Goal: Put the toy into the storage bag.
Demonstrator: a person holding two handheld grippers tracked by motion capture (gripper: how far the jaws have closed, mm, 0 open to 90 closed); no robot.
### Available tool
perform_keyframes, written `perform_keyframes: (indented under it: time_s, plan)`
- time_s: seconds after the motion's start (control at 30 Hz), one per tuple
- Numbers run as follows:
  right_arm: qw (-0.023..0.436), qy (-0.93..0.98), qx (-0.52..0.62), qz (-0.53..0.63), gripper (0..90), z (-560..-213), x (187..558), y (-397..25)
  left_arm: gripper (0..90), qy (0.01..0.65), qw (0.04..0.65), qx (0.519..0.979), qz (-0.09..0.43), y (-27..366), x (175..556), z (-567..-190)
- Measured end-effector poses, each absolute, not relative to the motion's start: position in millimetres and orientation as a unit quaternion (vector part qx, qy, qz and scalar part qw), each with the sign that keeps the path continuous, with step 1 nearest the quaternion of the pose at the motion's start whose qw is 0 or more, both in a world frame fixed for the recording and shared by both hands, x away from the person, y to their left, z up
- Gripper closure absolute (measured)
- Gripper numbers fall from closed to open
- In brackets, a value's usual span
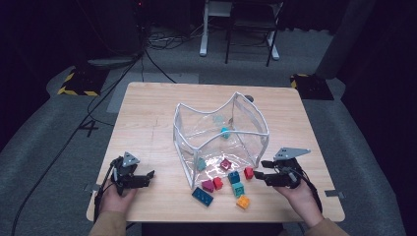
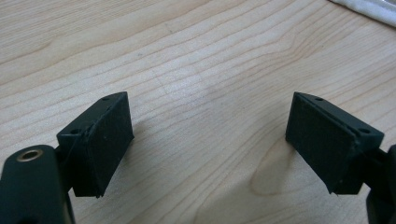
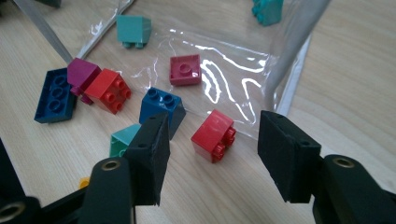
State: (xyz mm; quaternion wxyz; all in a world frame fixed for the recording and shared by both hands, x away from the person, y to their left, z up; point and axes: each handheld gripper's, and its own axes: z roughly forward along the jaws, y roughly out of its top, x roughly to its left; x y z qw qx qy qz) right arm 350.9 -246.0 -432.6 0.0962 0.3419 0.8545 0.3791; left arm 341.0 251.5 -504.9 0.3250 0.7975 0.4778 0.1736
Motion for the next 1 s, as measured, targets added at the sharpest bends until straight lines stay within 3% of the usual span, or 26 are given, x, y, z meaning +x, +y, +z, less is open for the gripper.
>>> perform_keyframes:
  time_s: [0.6,0.9,1.0]
  plan:
    - [0.1,0.866,0.348,0.345,47.5,-480,360,-222,15.2,0.478,0.326,0.796,0.176,251,341,-505]
    - [0.099,0.871,0.345,0.336,66.2,-488,362,-220,15.2,0.478,0.326,0.796,0.176,251,341,-505]
    - [0.099,0.871,0.344,0.337,67.0,-487,362,-221,15.2,0.478,0.326,0.796,0.176,251,341,-505]
